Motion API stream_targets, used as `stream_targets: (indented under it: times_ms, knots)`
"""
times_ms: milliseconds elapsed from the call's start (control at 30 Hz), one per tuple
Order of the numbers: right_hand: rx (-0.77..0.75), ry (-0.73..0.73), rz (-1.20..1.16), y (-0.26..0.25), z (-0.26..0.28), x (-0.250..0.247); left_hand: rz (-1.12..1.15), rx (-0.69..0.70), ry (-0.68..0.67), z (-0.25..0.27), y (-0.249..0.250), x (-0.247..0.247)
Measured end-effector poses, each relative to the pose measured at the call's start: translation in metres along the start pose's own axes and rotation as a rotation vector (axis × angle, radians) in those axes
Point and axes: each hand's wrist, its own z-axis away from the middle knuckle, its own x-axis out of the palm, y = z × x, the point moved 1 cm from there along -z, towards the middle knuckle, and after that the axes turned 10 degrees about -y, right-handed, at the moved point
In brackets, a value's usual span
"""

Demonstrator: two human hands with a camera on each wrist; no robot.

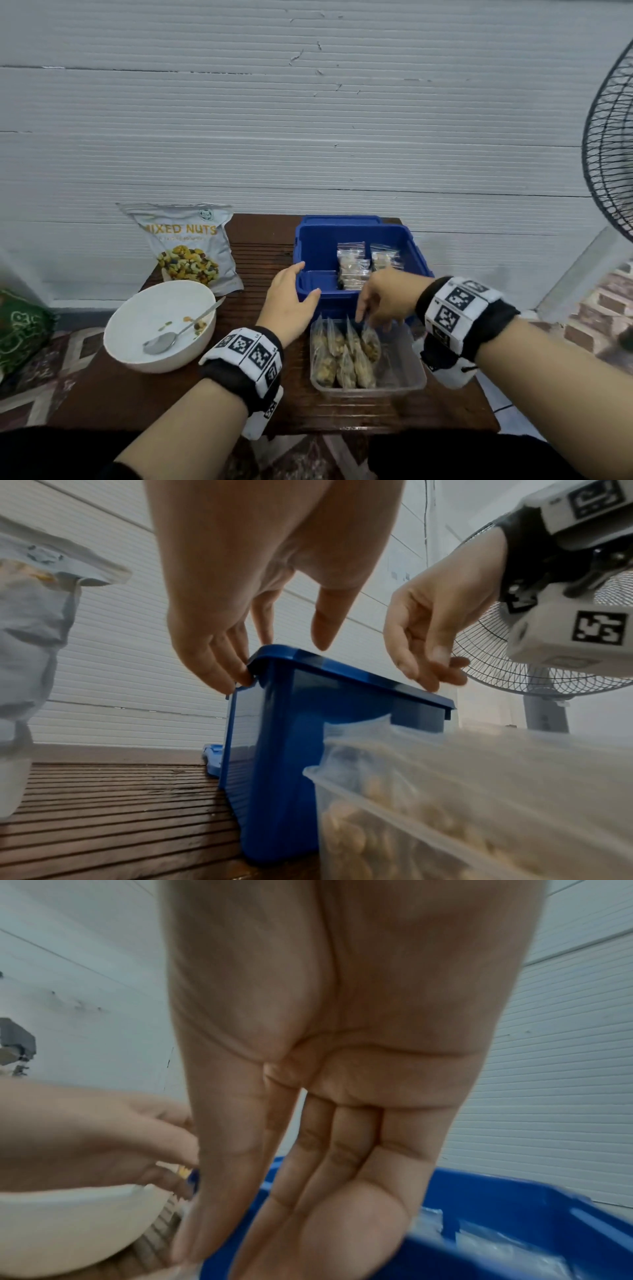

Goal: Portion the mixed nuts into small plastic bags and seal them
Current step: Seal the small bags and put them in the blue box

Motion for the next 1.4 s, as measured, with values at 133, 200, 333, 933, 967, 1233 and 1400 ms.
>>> stream_targets:
  times_ms: [133, 200, 333, 933, 967, 1233, 1400]
  knots:
    - [0.036, 0.121, 0.036, 0.010, -0.002, 0.021, -0.026, -0.005, -0.002, 0.008, 0.004, 0.001]
    - [0.035, 0.160, 0.106, 0.009, -0.001, 0.028, -0.039, -0.008, -0.003, 0.011, 0.006, 0.002]
    - [0.068, 0.211, 0.143, 0.011, -0.002, 0.036, -0.047, -0.014, 0.000, 0.013, 0.008, 0.004]
    - [-0.082, 0.310, 0.149, 0.000, 0.033, 0.001, -0.016, 0.197, 0.056, 0.021, 0.020, 0.003]
    - [-0.099, 0.338, 0.135, -0.002, 0.035, -0.002, 0.030, 0.213, 0.026, 0.021, 0.021, 0.004]
    - [-0.177, 0.438, -0.118, -0.005, 0.022, 0.008, 0.054, 0.220, -0.023, 0.014, 0.021, 0.020]
    - [-0.250, 0.582, -0.409, 0.010, 0.022, 0.022, 0.199, 0.275, 0.051, 0.016, 0.025, 0.026]
